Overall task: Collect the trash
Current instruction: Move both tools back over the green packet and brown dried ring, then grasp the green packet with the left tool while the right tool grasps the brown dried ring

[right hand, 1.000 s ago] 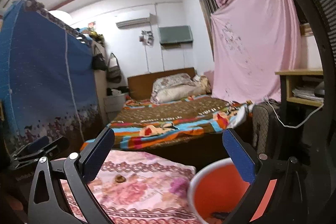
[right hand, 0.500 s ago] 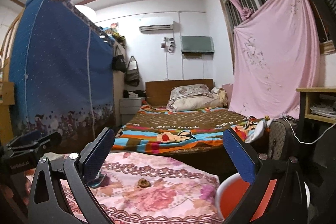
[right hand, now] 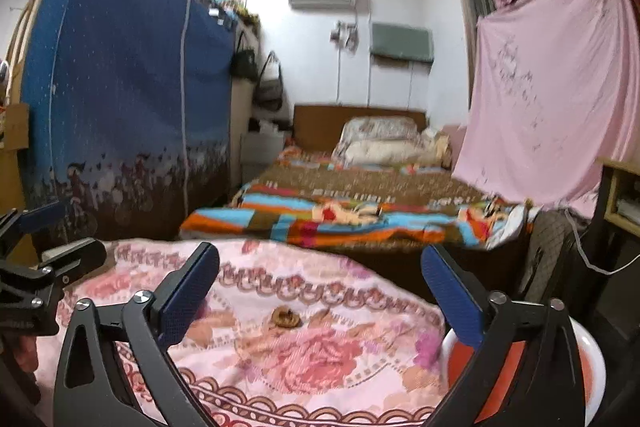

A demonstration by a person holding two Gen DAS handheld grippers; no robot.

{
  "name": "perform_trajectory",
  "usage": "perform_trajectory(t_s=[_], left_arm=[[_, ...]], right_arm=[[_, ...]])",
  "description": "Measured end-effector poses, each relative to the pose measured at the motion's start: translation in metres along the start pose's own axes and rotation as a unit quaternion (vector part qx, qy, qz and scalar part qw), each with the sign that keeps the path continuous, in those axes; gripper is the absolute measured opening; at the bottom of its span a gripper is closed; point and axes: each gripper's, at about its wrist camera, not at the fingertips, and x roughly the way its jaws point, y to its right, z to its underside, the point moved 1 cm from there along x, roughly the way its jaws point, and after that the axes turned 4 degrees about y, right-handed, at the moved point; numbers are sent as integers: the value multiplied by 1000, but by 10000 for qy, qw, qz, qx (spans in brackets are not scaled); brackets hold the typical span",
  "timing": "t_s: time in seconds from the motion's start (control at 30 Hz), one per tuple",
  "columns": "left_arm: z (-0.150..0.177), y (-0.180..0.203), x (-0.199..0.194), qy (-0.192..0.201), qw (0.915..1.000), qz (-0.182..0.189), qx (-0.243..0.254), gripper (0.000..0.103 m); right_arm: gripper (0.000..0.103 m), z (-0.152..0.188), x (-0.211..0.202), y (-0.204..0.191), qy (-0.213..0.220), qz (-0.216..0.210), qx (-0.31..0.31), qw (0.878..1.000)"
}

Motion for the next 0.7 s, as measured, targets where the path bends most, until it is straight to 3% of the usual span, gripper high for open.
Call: perform_trajectory(t_s=[0.17,0.3,0.43,0.7], left_arm=[[6,3,17,-495,9986,211,15,85],[14,3,35,-1043,9938,372,-41,69],[20,2,49,-1495,9869,580,-152,59],[30,4,70,-2173,9725,793,-256,47]], right_arm=[[79,12,23,-2,-653,-163,-124,9977],[68,16,36,-3,-969,-313,-165,9947],[55,20,50,-6,-1267,-435,-240,9907],[51,31,82,-9,-1929,-661,-195,9788]])
